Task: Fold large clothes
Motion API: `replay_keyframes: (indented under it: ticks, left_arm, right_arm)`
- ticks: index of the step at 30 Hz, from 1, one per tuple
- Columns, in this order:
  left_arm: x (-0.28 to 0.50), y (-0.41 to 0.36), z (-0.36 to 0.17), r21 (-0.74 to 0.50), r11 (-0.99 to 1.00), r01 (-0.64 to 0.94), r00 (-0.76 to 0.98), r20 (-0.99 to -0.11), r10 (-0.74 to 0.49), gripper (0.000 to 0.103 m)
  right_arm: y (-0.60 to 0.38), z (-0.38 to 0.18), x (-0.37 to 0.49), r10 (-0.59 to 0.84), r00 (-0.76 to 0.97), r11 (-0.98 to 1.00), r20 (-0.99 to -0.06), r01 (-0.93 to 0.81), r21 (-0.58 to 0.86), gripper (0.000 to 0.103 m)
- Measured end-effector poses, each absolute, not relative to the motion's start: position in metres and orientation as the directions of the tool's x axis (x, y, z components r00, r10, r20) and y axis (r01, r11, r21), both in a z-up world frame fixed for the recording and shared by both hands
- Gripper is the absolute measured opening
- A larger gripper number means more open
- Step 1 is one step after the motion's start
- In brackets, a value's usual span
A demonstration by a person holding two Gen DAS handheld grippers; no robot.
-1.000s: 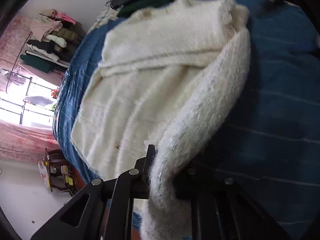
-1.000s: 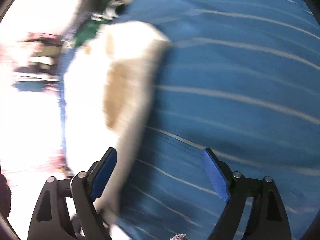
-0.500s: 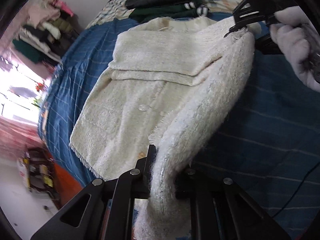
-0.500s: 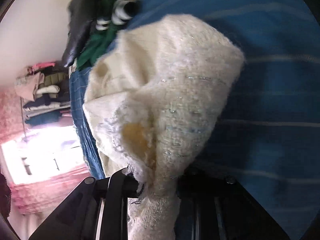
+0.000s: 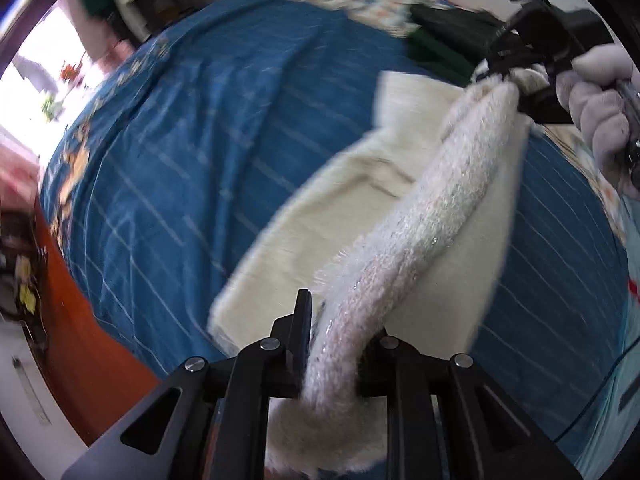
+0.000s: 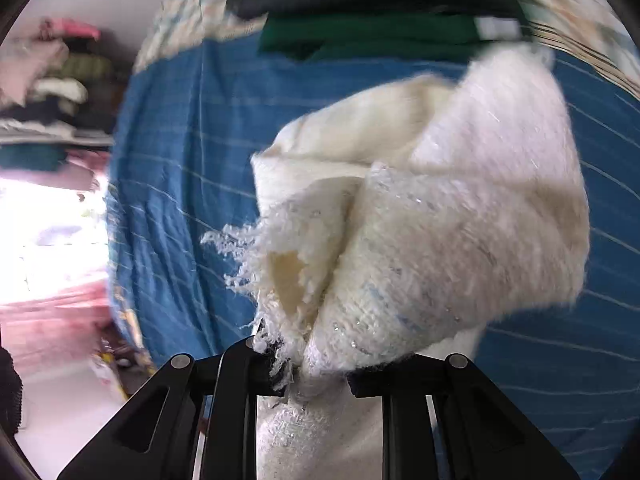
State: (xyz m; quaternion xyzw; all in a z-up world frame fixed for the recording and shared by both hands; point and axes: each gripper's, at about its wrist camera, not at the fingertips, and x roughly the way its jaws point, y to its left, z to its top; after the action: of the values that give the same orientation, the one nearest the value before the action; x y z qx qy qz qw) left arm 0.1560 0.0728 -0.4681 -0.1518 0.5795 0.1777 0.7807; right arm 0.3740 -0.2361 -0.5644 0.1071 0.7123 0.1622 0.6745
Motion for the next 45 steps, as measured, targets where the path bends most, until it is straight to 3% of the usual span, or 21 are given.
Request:
replay_keyframes:
  ticks: [4, 6, 8, 9, 12, 15, 18, 19, 20, 22, 27, 30, 31, 34, 36, 38, 42, 45]
  left_arm:
    - [0.156, 0.131, -0.521, -0.006, 0.839, -0.544, 0.188, -0.975, 0.115, 0.035]
    - [0.152, 0.150, -0.539, -0.033, 0.820, -0.572, 0.169, -0.982, 0.079, 0.052]
    - [0.140, 0.169, -0.551, -0.038, 0.792, -0.610, 0.146, -0.987, 0.066, 0.080]
    - [0.134, 0.174, -0.550, -0.047, 0.782, -0.621, 0.152, -0.986, 0.061, 0.081]
    - [0.114, 0.182, -0.546, -0.059, 0.759, -0.649, 0.145, -0.988, 0.048, 0.083]
    - [0.103, 0.175, -0.534, -0.043, 0.756, -0.653, 0.142, -0.988, 0.067, 0.085]
    - [0.102, 0.160, -0.527, 0.017, 0.758, -0.652, 0.133, -0.982, 0.137, 0.085]
    - [0.104, 0.157, -0.531, 0.032, 0.759, -0.650, 0.128, -0.980, 0.151, 0.085]
    - [0.108, 0.153, -0.541, 0.052, 0.761, -0.647, 0.108, -0.981, 0.159, 0.085]
    - [0.116, 0.154, -0.556, 0.083, 0.753, -0.653, 0.071, -0.983, 0.171, 0.085]
    - [0.128, 0.165, -0.580, 0.096, 0.743, -0.662, 0.034, -0.987, 0.157, 0.094]
    - [0.134, 0.168, -0.584, 0.093, 0.749, -0.656, 0.027, -0.989, 0.146, 0.094]
    - [0.136, 0.168, -0.585, 0.099, 0.756, -0.647, 0.023, -0.989, 0.149, 0.094]
    - [0.148, 0.167, -0.583, 0.144, 0.793, -0.592, 0.013, -0.982, 0.189, 0.094]
    - [0.156, 0.168, -0.582, 0.178, 0.813, -0.555, 0.002, -0.977, 0.215, 0.094]
    - [0.166, 0.172, -0.581, 0.199, 0.831, -0.520, -0.013, -0.974, 0.225, 0.094]
    - [0.193, 0.184, -0.558, 0.219, 0.854, -0.472, 0.012, -0.967, 0.255, 0.094]
    - [0.208, 0.194, -0.520, 0.210, 0.846, -0.490, 0.079, -0.956, 0.284, 0.094]
  right_arm:
    - [-0.165, -0.620, 0.388, 0.212, -0.117, 0.967, -0.970, -0.121, 0.226, 0.028]
    - [-0.154, -0.630, 0.390, 0.188, -0.124, 0.970, -0.974, -0.131, 0.203, 0.041]
    - [-0.152, -0.623, 0.389, 0.225, -0.126, 0.962, -0.966, -0.128, 0.241, 0.052]
    - [-0.153, -0.614, 0.389, 0.301, -0.122, 0.940, -0.946, -0.126, 0.316, 0.055]
    - [-0.183, -0.573, 0.388, 0.634, -0.132, 0.754, -0.762, -0.114, 0.647, 0.055]
    - [-0.245, -0.541, 0.390, 0.627, -0.018, 0.773, -0.779, -0.109, 0.625, 0.056]
    - [-0.330, -0.531, 0.395, 0.446, 0.123, 0.893, -0.887, -0.123, 0.432, 0.069]
    - [-0.346, -0.537, 0.396, 0.405, 0.128, 0.912, -0.905, -0.125, 0.391, 0.079]
    - [-0.370, -0.551, 0.399, 0.360, 0.111, 0.930, -0.926, -0.124, 0.347, 0.082]
    - [-0.403, -0.584, 0.406, 0.352, 0.054, 0.934, -0.935, -0.095, 0.346, 0.082]
    - [-0.440, -0.679, 0.438, 0.610, -0.062, 0.792, -0.790, 0.059, 0.607, 0.082]
    - [-0.437, -0.704, 0.457, 0.740, -0.006, 0.671, -0.673, 0.076, 0.738, 0.085]
    - [-0.434, -0.703, 0.459, 0.764, 0.009, 0.644, -0.646, 0.057, 0.763, 0.082]
    - [-0.423, -0.693, 0.454, 0.782, 0.019, 0.623, -0.623, 0.005, 0.782, 0.033]
    - [-0.436, -0.678, 0.443, 0.768, 0.085, 0.635, -0.635, 0.036, 0.772, 0.024]
    - [-0.473, -0.661, 0.423, 0.774, 0.166, 0.599, -0.611, 0.118, 0.792, 0.010]
    - [-0.576, -0.632, 0.352, 0.736, 0.348, 0.489, -0.581, 0.321, 0.811, 0.008]
    - [-0.643, -0.624, 0.284, 0.683, 0.404, 0.450, -0.609, 0.425, 0.785, 0.008]
